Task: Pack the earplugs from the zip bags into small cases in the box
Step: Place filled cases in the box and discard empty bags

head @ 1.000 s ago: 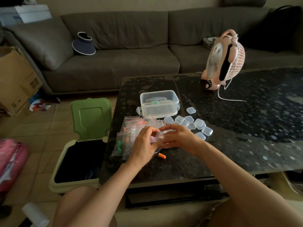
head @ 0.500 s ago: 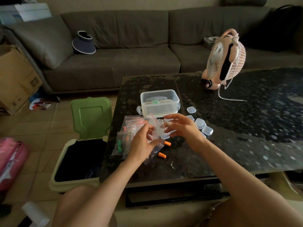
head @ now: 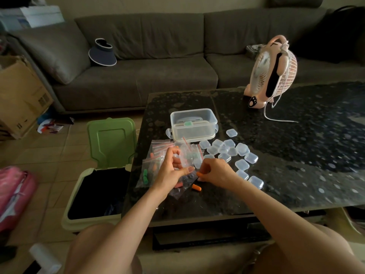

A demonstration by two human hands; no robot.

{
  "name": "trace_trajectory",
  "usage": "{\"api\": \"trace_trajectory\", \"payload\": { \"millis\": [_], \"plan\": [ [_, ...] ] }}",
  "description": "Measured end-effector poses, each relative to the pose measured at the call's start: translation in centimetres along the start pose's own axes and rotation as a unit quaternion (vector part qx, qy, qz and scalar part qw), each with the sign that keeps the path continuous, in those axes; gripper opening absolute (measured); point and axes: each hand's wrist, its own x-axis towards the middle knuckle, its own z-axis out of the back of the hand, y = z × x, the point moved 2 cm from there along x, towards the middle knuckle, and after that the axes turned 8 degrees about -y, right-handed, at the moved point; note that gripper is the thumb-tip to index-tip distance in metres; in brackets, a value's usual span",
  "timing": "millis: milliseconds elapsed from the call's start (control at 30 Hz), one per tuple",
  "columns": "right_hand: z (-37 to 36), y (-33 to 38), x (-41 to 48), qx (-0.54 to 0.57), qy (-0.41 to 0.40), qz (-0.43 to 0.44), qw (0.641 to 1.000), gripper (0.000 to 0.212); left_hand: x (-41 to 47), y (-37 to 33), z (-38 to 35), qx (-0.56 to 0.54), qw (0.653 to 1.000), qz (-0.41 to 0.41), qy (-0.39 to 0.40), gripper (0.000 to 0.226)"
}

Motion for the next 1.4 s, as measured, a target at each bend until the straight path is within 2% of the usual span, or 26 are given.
{"api": "trace_trajectory", "payload": {
  "millis": [100,333,467,567,633,700,867,967,1067,1267,1400],
  "plan": [
    [-0.1,0.8,-1.0,0.009,0.055,0.031,0.998,0.022,0.3,0.2,-0.1,-0.009,1.000,-0.001,-0.007,0.053],
    [-1.0,1.6,-1.8,-0.001,0.047,0.101,0.994,0.022,0.3,0.0,-0.2,0.028,0.999,-0.022,-0.025,0.059],
    [1.3,1.5,-1.0,0.025,-0.016,0.082,0.996,0.016,0.4,0.6,-0.1,0.038,0.999,-0.009,-0.032,0.066],
    [3.3,1.2,-0.6,0.126,-0.075,0.069,0.987,0.018,0.2,0.2,-0.4,0.012,1.000,-0.004,-0.015,0.069],
    [3.7,1.7,-1.0,0.170,-0.095,0.092,0.976,0.018,0.0,-0.1,-0.6,-0.003,1.000,-0.001,0.002,0.068],
    [3.4,2.2,-1.3,0.175,-0.102,0.125,0.971,0.013,-0.1,-0.4,-0.9,-0.002,1.000,-0.001,0.015,0.062],
    [2.7,2.3,-1.1,0.130,-0.108,0.176,0.970,0.011,-0.6,-1.0,-1.0,-0.087,0.995,0.026,0.028,0.058],
    [3.2,2.5,-1.2,0.150,-0.121,0.174,0.966,0.012,-0.7,-1.1,-1.1,-0.091,0.995,0.041,0.026,0.066],
    [3.5,2.3,-1.1,0.146,-0.144,0.152,0.967,0.015,-0.7,-1.1,-1.2,-0.100,0.993,0.051,0.024,0.062],
    [3.8,2.2,-1.1,0.141,-0.145,0.122,0.972,0.032,-0.5,-0.8,-1.4,-0.113,0.992,0.055,0.018,0.066],
    [4.2,2.1,-1.1,0.152,-0.126,0.121,0.973,0.021,-0.3,-0.6,-1.4,-0.112,0.993,0.045,0.011,0.065]
  ]
}}
